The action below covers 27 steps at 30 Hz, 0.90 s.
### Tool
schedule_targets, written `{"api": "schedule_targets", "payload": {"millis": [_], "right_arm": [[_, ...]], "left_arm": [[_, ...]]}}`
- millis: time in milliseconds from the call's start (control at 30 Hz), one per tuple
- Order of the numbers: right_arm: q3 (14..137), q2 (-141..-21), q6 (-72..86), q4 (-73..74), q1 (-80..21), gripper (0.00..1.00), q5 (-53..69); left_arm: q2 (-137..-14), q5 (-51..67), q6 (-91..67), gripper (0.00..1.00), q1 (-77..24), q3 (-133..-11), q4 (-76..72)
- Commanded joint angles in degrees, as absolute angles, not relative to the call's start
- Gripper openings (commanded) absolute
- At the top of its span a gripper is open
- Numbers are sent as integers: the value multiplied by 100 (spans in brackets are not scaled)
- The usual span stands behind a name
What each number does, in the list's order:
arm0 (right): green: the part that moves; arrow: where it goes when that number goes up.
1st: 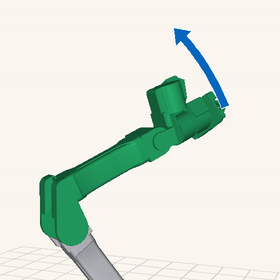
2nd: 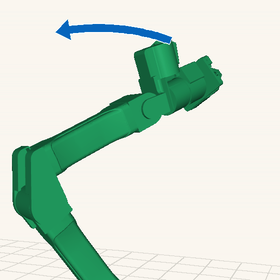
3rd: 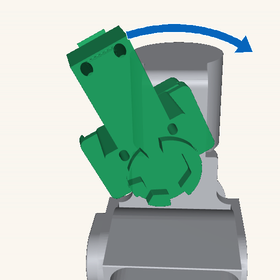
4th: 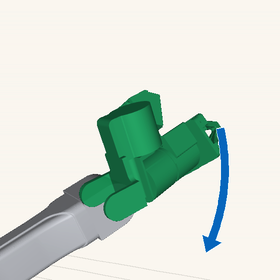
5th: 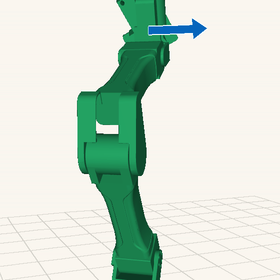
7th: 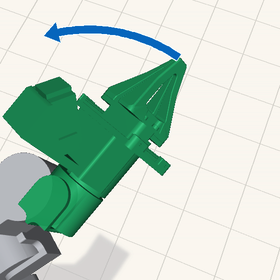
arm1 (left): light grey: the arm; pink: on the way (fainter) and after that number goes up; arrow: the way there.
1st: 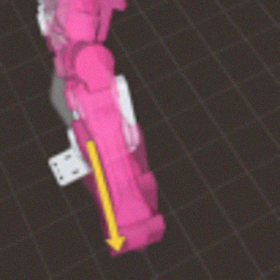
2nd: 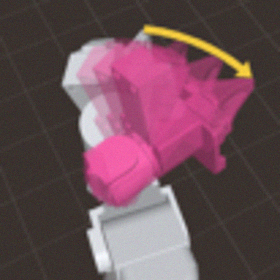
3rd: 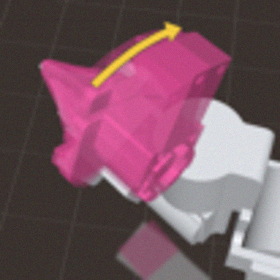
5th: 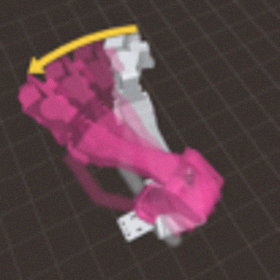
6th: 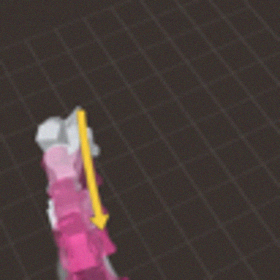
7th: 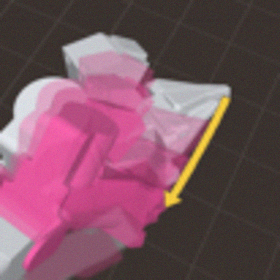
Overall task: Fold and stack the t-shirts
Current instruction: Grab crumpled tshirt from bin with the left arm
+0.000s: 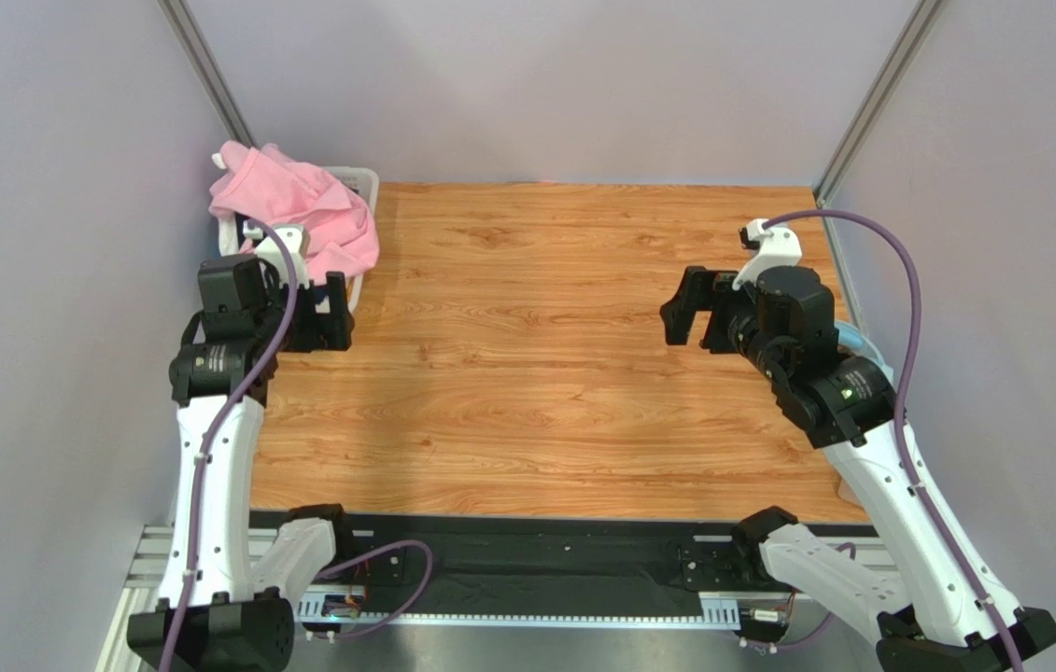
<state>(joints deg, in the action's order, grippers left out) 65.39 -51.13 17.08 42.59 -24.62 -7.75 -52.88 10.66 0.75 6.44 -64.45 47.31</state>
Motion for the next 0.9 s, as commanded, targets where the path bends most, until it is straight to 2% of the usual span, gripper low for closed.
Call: {"api": "schedule_targets", "payload": {"millis": [0, 333, 467, 633, 867], "right_arm": [[6478, -5045, 1635, 4052, -2487, 100, -659], [6249, -4957, 1846, 3867, -2487, 95, -449], [6082, -4738, 1977, 3745, -2505, 94, -203], [5714, -4421, 2109, 3551, -2575, 93, -88], [5669, -4561, 2013, 3568, -2689, 93, 219]], "left_arm": [[-5440, 766, 194, 99, 642, -6531, 4116], [-7118, -403, -193, 92, 650, -7329, 3112], [-7935, -396, -220, 89, 598, -7461, 2497], [-9191, -606, -106, 85, 414, -8314, 2584], [-9668, -1492, 430, 84, 185, -8455, 1600]]}}
